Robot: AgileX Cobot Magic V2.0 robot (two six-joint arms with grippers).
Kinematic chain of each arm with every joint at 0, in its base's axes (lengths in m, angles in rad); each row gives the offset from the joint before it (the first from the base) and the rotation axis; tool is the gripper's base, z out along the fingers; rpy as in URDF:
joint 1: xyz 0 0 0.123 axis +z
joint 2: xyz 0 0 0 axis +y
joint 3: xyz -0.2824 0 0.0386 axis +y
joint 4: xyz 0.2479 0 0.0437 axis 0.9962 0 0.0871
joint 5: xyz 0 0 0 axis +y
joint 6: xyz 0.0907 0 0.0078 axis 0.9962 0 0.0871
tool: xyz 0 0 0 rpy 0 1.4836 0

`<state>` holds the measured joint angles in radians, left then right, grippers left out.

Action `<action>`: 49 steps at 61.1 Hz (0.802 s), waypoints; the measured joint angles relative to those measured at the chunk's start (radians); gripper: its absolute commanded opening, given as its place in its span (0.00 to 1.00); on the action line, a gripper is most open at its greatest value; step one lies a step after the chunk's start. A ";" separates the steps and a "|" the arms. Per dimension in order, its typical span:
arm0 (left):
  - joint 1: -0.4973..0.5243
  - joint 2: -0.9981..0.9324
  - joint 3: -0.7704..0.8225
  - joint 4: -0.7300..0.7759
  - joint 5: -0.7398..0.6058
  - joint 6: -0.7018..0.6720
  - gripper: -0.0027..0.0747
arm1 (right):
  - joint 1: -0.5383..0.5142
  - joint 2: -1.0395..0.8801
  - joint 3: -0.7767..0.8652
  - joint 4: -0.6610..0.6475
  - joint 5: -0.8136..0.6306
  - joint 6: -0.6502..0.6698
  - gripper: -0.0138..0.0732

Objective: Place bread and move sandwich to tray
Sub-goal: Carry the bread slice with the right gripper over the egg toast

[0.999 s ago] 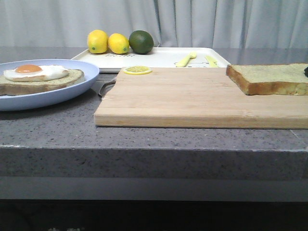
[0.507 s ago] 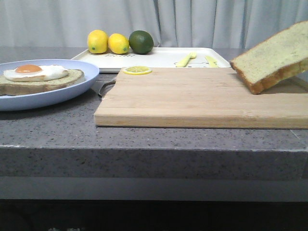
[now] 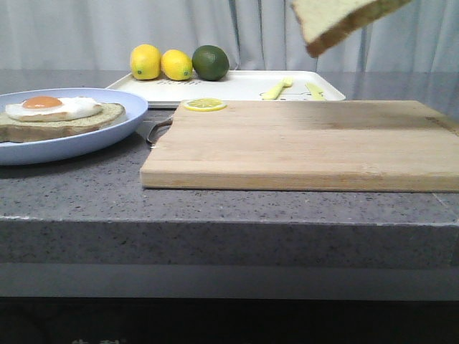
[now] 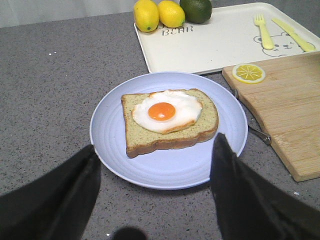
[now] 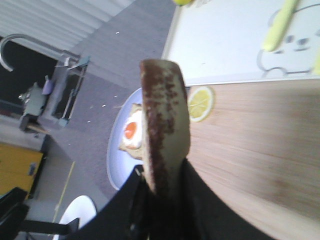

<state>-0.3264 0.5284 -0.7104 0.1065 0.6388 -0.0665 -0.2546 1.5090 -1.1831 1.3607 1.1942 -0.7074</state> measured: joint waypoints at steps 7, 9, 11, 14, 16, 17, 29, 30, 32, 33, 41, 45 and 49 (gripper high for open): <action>0.000 0.000 0.000 0.000 0.000 0.000 0.63 | 0.127 0.000 0.000 0.066 -0.011 0.000 0.33; 0.000 0.000 0.000 0.000 0.000 0.000 0.63 | 0.168 0.000 0.000 0.087 -0.031 0.000 0.33; 0.000 0.000 0.000 0.000 0.000 0.000 0.63 | 0.201 0.000 0.000 0.102 -0.053 0.000 0.33; 0.000 0.000 0.000 0.000 0.000 0.000 0.63 | 0.261 0.000 0.000 0.126 -0.099 0.000 0.33; 0.000 0.000 0.000 0.000 0.000 0.002 0.63 | 0.304 0.000 0.000 0.143 -0.134 0.000 0.33; 0.000 0.000 0.000 0.000 0.000 0.002 0.63 | 0.330 0.000 0.000 0.153 -0.157 0.000 0.33; 0.000 0.000 0.000 0.000 -0.006 0.002 0.63 | 0.562 0.038 0.000 0.301 -0.363 -0.018 0.33; 0.000 0.000 0.000 0.000 -0.006 0.002 0.63 | 0.577 0.044 -0.003 0.315 -0.374 -0.023 0.33; 0.000 0.000 0.000 0.000 -0.006 0.002 0.63 | 0.611 0.062 -0.012 0.345 -0.398 -0.042 0.33; 0.000 0.000 0.000 0.000 -0.007 0.002 0.63 | 0.623 0.070 -0.017 0.354 -0.406 -0.049 0.33; 0.000 0.000 0.000 0.000 -0.008 0.002 0.63 | 0.720 0.176 -0.117 0.396 -0.467 -0.072 0.33; 0.000 0.000 0.000 0.000 -0.014 0.002 0.63 | 0.754 0.229 -0.174 0.403 -0.486 -0.073 0.33; 0.000 0.000 0.000 0.000 -0.023 0.002 0.63 | 0.782 0.280 -0.226 0.409 -0.512 -0.057 0.33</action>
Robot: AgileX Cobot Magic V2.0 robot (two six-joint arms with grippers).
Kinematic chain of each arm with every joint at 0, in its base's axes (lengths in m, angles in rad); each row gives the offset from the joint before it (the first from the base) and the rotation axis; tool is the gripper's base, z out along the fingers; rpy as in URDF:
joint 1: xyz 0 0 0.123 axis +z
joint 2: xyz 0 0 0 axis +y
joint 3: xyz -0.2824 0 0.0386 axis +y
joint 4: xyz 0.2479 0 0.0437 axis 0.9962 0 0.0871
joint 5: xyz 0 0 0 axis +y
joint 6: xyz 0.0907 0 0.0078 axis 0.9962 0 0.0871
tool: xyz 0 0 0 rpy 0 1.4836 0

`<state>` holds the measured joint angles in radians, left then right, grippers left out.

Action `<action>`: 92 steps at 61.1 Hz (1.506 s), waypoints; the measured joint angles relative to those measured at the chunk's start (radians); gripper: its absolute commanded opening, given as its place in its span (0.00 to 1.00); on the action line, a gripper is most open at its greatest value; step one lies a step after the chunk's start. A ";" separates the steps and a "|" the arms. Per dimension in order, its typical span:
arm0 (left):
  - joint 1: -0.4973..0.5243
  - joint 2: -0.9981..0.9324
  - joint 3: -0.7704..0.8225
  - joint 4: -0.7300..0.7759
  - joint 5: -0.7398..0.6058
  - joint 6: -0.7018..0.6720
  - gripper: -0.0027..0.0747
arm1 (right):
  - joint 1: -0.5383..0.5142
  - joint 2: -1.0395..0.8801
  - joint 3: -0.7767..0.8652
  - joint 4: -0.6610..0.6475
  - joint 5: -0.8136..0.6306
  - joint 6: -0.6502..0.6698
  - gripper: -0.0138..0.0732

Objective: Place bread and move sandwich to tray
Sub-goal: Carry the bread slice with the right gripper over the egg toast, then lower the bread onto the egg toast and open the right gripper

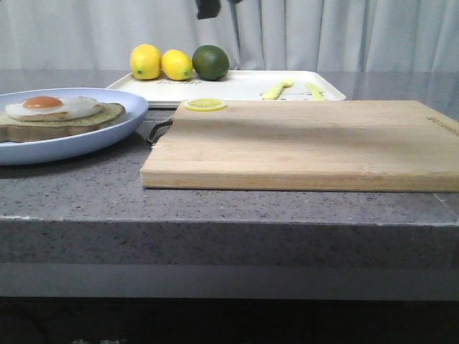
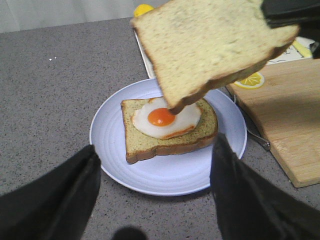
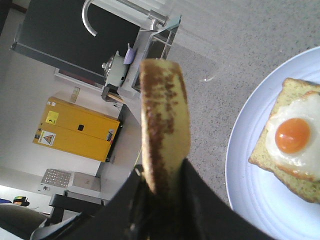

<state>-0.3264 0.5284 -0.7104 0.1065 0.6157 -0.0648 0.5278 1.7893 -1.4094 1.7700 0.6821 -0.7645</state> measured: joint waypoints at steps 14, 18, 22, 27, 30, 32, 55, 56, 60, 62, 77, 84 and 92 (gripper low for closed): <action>0.000 0.000 0.000 0.000 -0.024 0.000 0.63 | 0.082 0.133 -0.073 0.016 -0.198 0.194 0.33; 0.000 0.000 0.000 0.000 -0.024 0.000 0.63 | 0.096 0.157 -0.073 0.020 -0.240 0.222 0.33; 0.000 0.000 0.000 0.000 -0.026 0.000 0.63 | 0.104 0.177 -0.073 0.022 -0.259 0.236 0.33; 0.000 0.000 0.000 0.000 -0.026 0.000 0.63 | 0.109 0.193 -0.073 0.022 -0.268 0.244 0.33; 0.000 0.000 0.000 0.000 -0.026 0.000 0.63 | 0.109 0.195 -0.073 0.023 -0.271 0.244 0.33; 0.000 0.000 0.000 0.000 -0.026 0.000 0.63 | 0.109 0.195 -0.073 0.024 -0.273 0.244 0.33; 0.000 0.000 0.000 0.000 -0.028 0.000 0.63 | 0.109 0.211 -0.077 0.029 -0.289 0.249 0.40; 0.000 0.000 0.000 0.000 -0.028 0.000 0.63 | 0.109 0.214 -0.077 0.029 -0.287 0.249 0.41; 0.000 0.000 0.000 0.000 -0.028 0.000 0.63 | 0.109 0.223 -0.077 0.029 -0.283 0.249 0.50; 0.000 0.000 0.000 0.000 -0.028 0.000 0.63 | 0.109 0.228 -0.077 0.029 -0.281 0.249 0.55; 0.000 0.000 0.000 0.000 -0.028 0.000 0.63 | 0.109 0.232 -0.077 -0.002 -0.270 0.249 0.70; 0.000 0.000 0.000 0.000 -0.028 0.000 0.63 | 0.098 0.232 -0.077 -0.070 -0.234 0.249 0.70; 0.000 0.000 0.000 0.000 -0.028 0.000 0.63 | 0.067 0.217 -0.077 -0.171 -0.179 0.249 0.70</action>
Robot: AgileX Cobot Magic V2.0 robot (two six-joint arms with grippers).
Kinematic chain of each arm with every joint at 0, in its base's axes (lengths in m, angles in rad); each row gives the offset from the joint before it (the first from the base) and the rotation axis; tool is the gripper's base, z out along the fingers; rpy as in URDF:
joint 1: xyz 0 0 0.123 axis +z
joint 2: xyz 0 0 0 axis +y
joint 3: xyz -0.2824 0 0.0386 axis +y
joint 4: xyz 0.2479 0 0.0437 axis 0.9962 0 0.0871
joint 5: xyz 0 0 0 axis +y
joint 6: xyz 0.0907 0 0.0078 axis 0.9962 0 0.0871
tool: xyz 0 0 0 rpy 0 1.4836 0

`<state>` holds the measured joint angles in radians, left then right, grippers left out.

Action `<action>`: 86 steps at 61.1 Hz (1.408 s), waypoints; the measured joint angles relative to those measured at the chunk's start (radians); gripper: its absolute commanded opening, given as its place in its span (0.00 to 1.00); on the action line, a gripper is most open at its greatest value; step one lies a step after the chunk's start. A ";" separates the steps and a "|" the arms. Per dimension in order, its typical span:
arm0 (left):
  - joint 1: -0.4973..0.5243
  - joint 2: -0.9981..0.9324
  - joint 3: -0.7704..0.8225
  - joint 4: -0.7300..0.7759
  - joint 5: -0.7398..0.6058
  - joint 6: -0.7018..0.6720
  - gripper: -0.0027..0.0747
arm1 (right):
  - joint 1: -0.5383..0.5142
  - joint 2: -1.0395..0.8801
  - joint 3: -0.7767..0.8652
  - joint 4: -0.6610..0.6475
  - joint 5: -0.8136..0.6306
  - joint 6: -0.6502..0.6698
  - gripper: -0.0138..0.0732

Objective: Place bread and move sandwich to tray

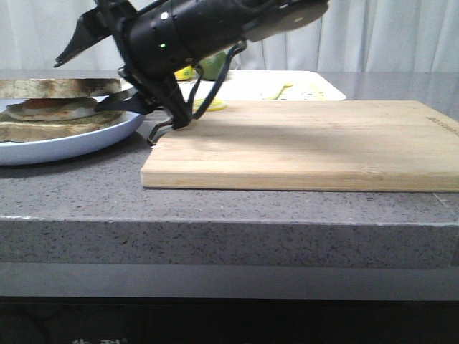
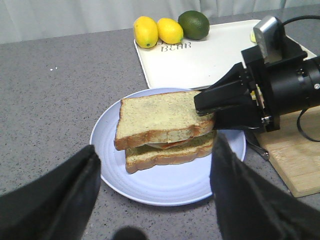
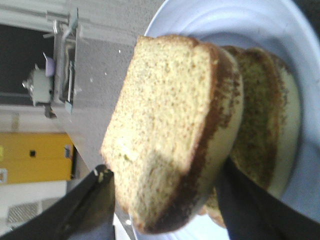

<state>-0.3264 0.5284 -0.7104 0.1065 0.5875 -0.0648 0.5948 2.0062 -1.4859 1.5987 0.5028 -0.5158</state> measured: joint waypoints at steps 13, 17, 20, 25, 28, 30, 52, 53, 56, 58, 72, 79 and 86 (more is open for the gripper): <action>0.000 0.000 0.000 0.000 0.000 0.000 0.63 | -0.069 -0.096 0.000 -0.202 0.078 0.000 0.70; 0.000 0.000 0.000 0.000 0.000 0.000 0.63 | -0.096 -0.139 0.000 -0.282 0.110 0.002 0.70; 0.000 0.000 0.000 0.000 0.000 0.000 0.63 | -0.112 -0.171 0.000 -0.348 0.136 0.008 0.70; 0.000 0.000 0.000 0.000 0.000 0.000 0.63 | -0.131 -0.237 0.000 -0.485 0.171 0.035 0.70; 0.000 0.000 0.000 0.000 0.000 0.000 0.63 | -0.135 -0.274 0.000 -0.571 0.189 0.067 0.70; 0.000 0.000 0.000 0.000 0.000 0.000 0.63 | -0.135 -0.307 0.000 -0.652 0.204 0.094 0.70; 0.000 0.000 0.000 0.000 0.000 0.000 0.63 | -0.102 -0.718 0.054 -1.424 0.386 0.356 0.69; 0.000 0.000 0.000 0.000 0.000 0.000 0.63 | -0.102 -0.735 0.070 -1.430 0.388 0.359 0.69; 0.000 0.000 0.000 0.000 0.000 0.000 0.63 | -0.102 -0.803 0.110 -1.444 0.388 0.364 0.69; 0.000 0.000 0.000 0.000 0.000 0.000 0.63 | -0.102 -0.846 0.143 -1.449 0.388 0.364 0.69; 0.000 0.000 0.000 0.000 0.000 0.000 0.63 | -0.102 -1.113 0.389 -1.455 0.333 0.364 0.69; 0.000 0.000 0.000 0.000 0.000 0.000 0.63 | -0.102 -1.239 0.505 -1.457 0.298 0.365 0.69; 0.000 0.000 0.000 0.000 0.000 0.000 0.63 | -0.102 -1.335 0.602 -1.457 0.273 0.365 0.69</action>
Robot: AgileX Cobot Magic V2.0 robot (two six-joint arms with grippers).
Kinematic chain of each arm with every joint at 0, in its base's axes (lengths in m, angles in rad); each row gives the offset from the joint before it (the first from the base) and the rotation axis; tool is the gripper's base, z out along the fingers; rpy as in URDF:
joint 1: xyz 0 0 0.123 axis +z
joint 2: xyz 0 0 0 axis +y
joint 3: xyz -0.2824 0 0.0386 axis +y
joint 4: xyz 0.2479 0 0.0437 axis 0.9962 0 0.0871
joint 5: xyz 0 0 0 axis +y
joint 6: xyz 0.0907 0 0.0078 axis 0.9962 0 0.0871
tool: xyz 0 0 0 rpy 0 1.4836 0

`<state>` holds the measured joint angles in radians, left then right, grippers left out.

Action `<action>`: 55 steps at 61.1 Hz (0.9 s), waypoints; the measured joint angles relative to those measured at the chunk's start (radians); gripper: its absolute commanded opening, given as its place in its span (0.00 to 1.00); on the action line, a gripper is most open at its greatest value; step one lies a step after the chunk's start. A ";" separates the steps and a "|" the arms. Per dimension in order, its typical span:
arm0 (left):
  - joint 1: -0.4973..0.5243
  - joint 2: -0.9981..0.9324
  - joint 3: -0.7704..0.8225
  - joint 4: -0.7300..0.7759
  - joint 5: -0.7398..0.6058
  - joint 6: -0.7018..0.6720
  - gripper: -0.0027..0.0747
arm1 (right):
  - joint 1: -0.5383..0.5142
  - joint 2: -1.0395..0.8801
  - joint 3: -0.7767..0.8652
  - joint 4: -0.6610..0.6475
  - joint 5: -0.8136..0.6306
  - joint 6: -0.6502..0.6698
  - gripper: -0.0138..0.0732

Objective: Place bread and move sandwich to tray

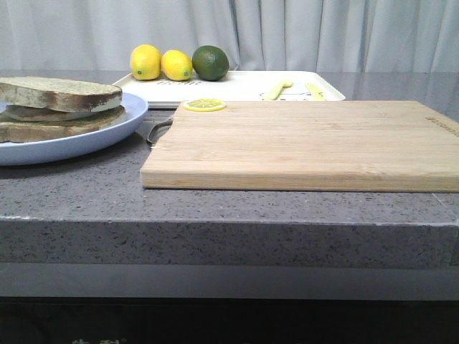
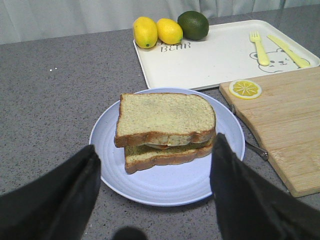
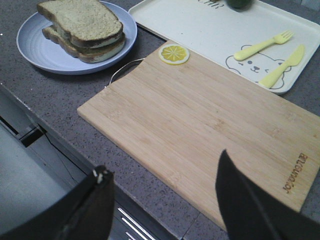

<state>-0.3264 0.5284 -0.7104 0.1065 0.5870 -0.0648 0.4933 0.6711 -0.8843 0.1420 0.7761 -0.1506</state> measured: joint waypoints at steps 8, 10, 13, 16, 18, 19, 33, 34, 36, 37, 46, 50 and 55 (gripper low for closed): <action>0.000 0.000 0.000 0.000 0.000 0.000 0.63 | 0.000 -0.077 0.069 0.000 -0.012 0.000 0.69; 0.000 0.000 0.000 0.000 0.006 0.000 0.63 | 0.000 -0.090 0.080 0.000 -0.015 0.000 0.69; 0.000 0.002 -0.003 0.000 0.028 0.000 0.63 | 0.000 -0.101 0.088 -0.001 -0.015 0.000 0.69; 0.000 0.005 -0.020 0.000 0.072 0.000 0.63 | 0.000 -0.108 0.090 -0.002 -0.019 0.000 0.69; 0.000 0.011 -0.036 0.000 0.096 0.000 0.63 | 0.000 -0.108 0.090 -0.002 -0.019 0.000 0.69; 0.000 0.018 -0.043 0.000 0.115 0.000 0.63 | 0.000 -0.108 0.090 -0.002 -0.020 0.000 0.69; 0.000 0.160 -0.168 0.080 0.305 -0.004 0.63 | 0.000 -0.108 0.094 -0.002 -0.024 0.000 0.69; 0.000 0.180 -0.176 0.092 0.321 -0.010 0.63 | 0.000 -0.108 0.094 -0.002 -0.024 0.000 0.69; 0.005 0.209 -0.195 0.111 0.340 -0.016 0.63 | 0.000 -0.108 0.094 -0.002 -0.025 0.000 0.69; 0.008 0.232 -0.203 0.120 0.350 -0.022 0.63 | 0.000 -0.108 0.094 -0.002 -0.025 0.000 0.69; 0.105 0.403 -0.297 0.165 0.413 -0.050 0.63 | 0.000 -0.108 0.094 -0.002 -0.025 0.000 0.69; 0.170 0.477 -0.348 0.146 0.417 -0.050 0.63 | 0.000 -0.108 0.094 -0.002 -0.025 0.000 0.69; 0.267 0.569 -0.406 0.067 0.420 -0.028 0.63 | 0.000 -0.108 0.094 -0.002 -0.025 0.000 0.69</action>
<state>-0.0596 1.0973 -1.1168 0.1740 1.0066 -0.0931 0.4933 0.5633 -0.7901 0.1397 0.7510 -0.1506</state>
